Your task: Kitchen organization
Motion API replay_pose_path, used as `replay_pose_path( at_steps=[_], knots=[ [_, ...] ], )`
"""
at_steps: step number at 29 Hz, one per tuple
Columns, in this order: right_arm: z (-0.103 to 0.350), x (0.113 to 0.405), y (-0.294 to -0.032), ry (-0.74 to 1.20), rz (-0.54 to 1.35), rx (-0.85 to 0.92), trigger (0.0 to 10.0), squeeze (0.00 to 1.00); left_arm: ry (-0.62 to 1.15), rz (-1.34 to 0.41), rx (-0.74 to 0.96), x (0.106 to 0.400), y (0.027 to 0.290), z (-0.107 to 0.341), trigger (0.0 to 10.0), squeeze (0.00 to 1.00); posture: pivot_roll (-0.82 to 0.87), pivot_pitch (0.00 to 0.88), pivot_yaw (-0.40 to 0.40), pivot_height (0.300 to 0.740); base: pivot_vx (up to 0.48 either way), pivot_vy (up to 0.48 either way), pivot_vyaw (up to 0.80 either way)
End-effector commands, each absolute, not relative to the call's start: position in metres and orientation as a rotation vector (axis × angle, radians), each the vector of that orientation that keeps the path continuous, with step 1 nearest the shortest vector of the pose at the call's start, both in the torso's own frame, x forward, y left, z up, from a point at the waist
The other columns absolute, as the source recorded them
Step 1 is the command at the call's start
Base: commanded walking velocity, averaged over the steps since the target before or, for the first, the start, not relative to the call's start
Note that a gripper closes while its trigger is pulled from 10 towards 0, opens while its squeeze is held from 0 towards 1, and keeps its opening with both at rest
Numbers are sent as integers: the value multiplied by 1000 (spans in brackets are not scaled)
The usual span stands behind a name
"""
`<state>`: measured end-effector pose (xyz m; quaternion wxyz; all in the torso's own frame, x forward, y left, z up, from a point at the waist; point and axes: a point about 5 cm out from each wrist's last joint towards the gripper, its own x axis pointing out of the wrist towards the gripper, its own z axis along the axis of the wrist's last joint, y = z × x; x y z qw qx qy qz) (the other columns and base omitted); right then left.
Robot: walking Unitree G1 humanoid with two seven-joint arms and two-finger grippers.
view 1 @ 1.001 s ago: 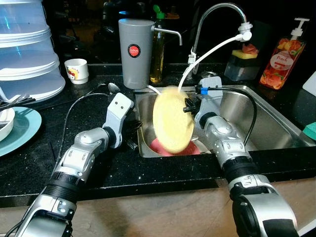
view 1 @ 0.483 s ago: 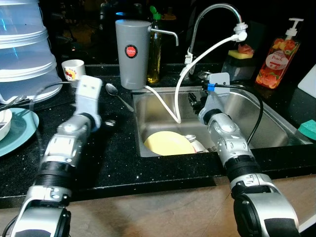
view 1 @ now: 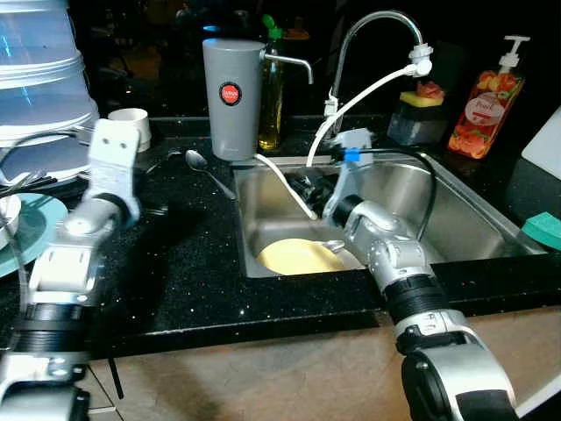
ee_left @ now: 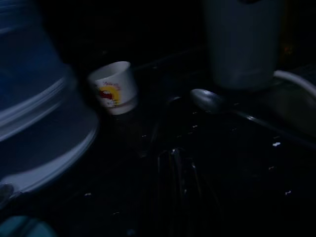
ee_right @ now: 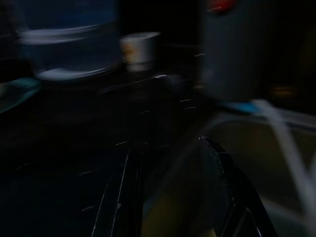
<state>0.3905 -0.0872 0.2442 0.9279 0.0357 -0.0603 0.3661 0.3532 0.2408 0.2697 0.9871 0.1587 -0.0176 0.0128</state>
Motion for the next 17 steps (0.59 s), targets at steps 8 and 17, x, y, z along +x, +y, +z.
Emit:
replay_pose_path(
  at_steps=[8, 17],
  knots=[
    [241, 383, -76, -92, 839, 46, 10000, 0, 202, 143, -19, 341, 254, 237, 10000, 0, 68, 5, -15, 740, 0, 0, 0],
    [242, 379, -76, -73, 890, 0, 10000, 0, 286, 144, -103, 320, 249, 222, 10000, 0, 66, 14, -8, 740, 0, 0, 0]
  ],
)
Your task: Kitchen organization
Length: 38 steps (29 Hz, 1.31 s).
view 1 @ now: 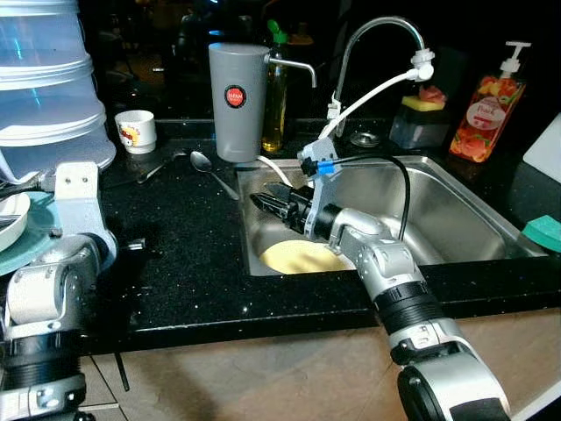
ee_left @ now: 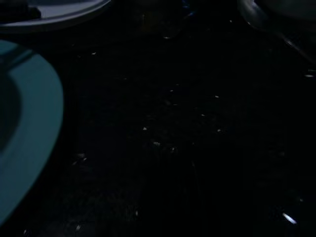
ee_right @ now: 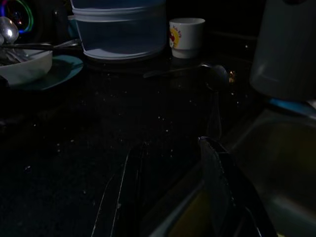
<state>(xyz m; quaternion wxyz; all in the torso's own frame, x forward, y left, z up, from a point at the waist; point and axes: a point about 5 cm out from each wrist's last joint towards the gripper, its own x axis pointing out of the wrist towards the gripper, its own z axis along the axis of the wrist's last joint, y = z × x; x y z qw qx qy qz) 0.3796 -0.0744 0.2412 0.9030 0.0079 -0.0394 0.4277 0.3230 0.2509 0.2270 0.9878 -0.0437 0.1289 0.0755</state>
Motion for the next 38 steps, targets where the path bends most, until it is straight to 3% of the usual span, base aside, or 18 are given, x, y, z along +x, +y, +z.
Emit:
replay_pose_path(
  at_steps=[1, 15, 26, 34, 35, 38],
  knots=[
    [241, 378, -75, -70, 895, -2, 10000, 0, 314, 141, -71, 314, 246, 222, 10000, 0, 66, 14, -8, 740, 0, 0, 0],
    [239, 375, -74, -49, 926, -7, 10000, 0, 432, 185, 46, 282, 250, 226, 10000, 0, 71, 24, -3, 740, 0, 0, 0],
    [236, 372, -73, -35, 948, -39, 10000, 0, 550, 178, -96, 269, 248, 208, 10000, 0, 69, 29, -6, 740, 0, 0, 0],
    [236, 373, -74, -31, 945, -35, 10000, 0, 568, 203, -48, 268, 251, 208, 10000, 0, 70, 29, -5, 740, 0, 0, 0],
    [236, 373, -74, -32, 940, -34, 10000, 0, 531, 220, -42, 269, 254, 213, 10000, 1000, 71, 29, -6, 740, 0, 0, 0],
    [237, 373, -74, -35, 937, -30, 10000, 0, 482, 246, -27, 272, 255, 222, 10000, 1000, 71, 29, -5, 740, 0, 0, 0]
  ],
)
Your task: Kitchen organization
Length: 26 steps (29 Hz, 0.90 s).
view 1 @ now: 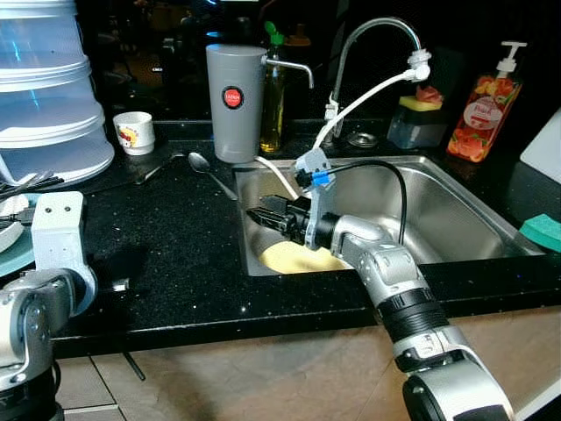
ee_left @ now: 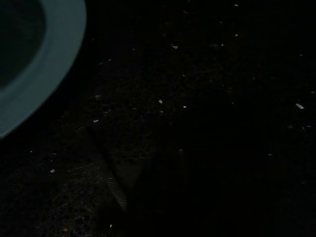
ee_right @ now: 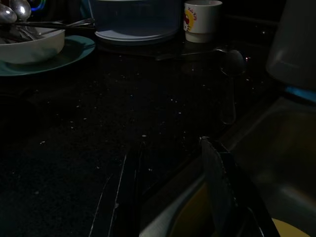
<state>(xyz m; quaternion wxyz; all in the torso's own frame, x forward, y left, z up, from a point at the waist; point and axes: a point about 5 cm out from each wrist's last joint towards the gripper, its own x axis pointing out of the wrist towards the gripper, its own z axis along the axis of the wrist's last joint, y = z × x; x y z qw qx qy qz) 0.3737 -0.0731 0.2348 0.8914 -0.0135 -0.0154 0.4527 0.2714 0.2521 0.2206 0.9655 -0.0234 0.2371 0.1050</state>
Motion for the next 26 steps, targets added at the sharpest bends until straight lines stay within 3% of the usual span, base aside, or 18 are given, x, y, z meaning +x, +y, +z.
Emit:
replay_pose_path(
  at_steps=[1, 10, 22, 23, 24, 26],
  knots=[
    [237, 373, -74, -35, 937, -30, 10000, 0, 482, 246, -27, 272, 255, 222, 10000, 1000, 71, 29, -5, 740, 0, 0, 0],
    [237, 373, -74, -34, 939, -24, 10000, 0, 379, 378, -46, 272, 265, 242, 10000, 1000, 71, 30, -5, 740, 0, 0, 0],
    [236, 372, -72, -30, 957, -43, 10000, 0, 510, 323, -122, 265, 258, 216, 10000, 1000, 73, 31, -6, 740, 0, 0, 0],
    [236, 372, -72, -30, 956, -43, 10000, 0, 525, 309, -138, 265, 256, 213, 10000, 706, 73, 31, -6, 740, 0, 0, 0],
    [236, 372, -73, -31, 956, -43, 10000, 0, 538, 295, -143, 265, 253, 211, 10000, 0, 73, 31, -6, 740, 0, 0, 0],
    [236, 372, -73, -31, 955, -42, 10000, 0, 548, 284, -145, 265, 252, 210, 10000, 0, 73, 31, -6, 740, 0, 0, 0]
  ],
)
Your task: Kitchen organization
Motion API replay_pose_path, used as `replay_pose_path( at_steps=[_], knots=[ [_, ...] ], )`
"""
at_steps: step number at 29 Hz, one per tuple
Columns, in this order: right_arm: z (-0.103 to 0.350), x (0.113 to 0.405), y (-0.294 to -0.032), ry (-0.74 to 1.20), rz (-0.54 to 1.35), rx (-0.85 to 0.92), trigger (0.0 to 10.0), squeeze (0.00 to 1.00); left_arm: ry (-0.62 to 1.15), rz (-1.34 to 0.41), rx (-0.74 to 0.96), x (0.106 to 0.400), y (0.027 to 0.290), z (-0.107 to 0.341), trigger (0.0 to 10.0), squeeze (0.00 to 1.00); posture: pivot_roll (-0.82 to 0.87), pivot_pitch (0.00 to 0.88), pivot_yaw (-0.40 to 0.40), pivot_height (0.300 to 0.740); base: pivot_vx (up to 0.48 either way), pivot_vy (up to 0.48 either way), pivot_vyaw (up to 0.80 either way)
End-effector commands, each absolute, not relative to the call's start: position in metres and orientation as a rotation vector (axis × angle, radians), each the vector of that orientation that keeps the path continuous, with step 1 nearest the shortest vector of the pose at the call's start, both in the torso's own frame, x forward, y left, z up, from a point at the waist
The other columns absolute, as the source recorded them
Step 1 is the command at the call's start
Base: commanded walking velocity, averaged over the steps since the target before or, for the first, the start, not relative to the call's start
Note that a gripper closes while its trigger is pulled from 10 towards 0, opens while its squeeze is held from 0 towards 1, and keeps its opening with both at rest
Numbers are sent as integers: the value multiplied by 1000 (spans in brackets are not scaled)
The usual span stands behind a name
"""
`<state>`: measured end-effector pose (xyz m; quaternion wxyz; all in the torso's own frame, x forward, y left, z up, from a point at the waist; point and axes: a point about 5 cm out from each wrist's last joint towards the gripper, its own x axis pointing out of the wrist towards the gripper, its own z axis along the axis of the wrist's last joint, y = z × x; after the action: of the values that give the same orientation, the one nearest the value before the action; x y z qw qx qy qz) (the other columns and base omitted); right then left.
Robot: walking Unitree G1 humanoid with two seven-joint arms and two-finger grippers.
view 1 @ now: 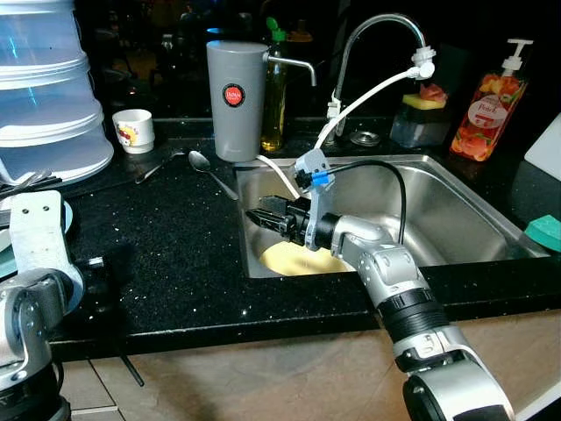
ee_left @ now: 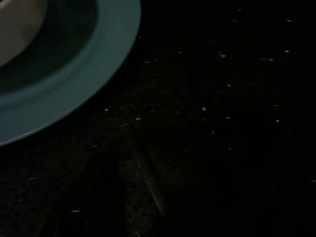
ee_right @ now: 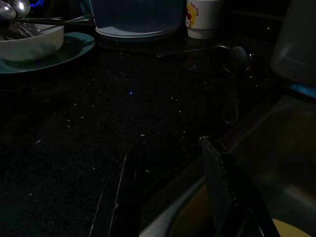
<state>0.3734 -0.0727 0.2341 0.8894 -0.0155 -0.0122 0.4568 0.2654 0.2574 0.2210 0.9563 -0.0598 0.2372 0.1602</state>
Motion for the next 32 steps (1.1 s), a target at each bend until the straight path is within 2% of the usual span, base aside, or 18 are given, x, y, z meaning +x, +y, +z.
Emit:
replay_pose_path(
  at_steps=[1, 3, 4, 5, 6, 27, 32],
  knots=[
    [236, 372, -73, -31, 955, -42, 10000, 0, 552, 278, -145, 265, 251, 209, 10000, 0, 73, 31, -6, 740, 0, 0, 0],
    [236, 372, -73, -31, 955, -41, 10000, 0, 563, 271, -162, 265, 249, 208, 10000, 0, 70, 27, -3, 740, 0, 0, 0],
    [236, 372, -72, -30, 955, -40, 10000, 0, 570, 265, -180, 264, 248, 206, 7804, 0, 70, 27, -3, 740, 0, 0, 0],
    [236, 372, -72, -30, 956, -39, 10000, 0, 576, 260, -196, 264, 247, 205, 4314, 0, 70, 25, -2, 740, 0, 0, 0],
    [236, 372, -73, -30, 956, -38, 10000, 0, 577, 258, -205, 264, 247, 205, 0, 0, 70, 25, -2, 740, 0, 0, 0],
    [234, 372, -73, -20, 956, -34, 10000, 0, 563, 271, -248, 266, 248, 205, 0, 0, 70, 19, -7, 740, 0, 0, 0],
    [235, 376, -76, -19, 928, -21, 10000, 0, 462, 265, -239, 279, 248, 219, 0, 0, 76, 23, -13, 740, 0, 0, 0]
  ],
)
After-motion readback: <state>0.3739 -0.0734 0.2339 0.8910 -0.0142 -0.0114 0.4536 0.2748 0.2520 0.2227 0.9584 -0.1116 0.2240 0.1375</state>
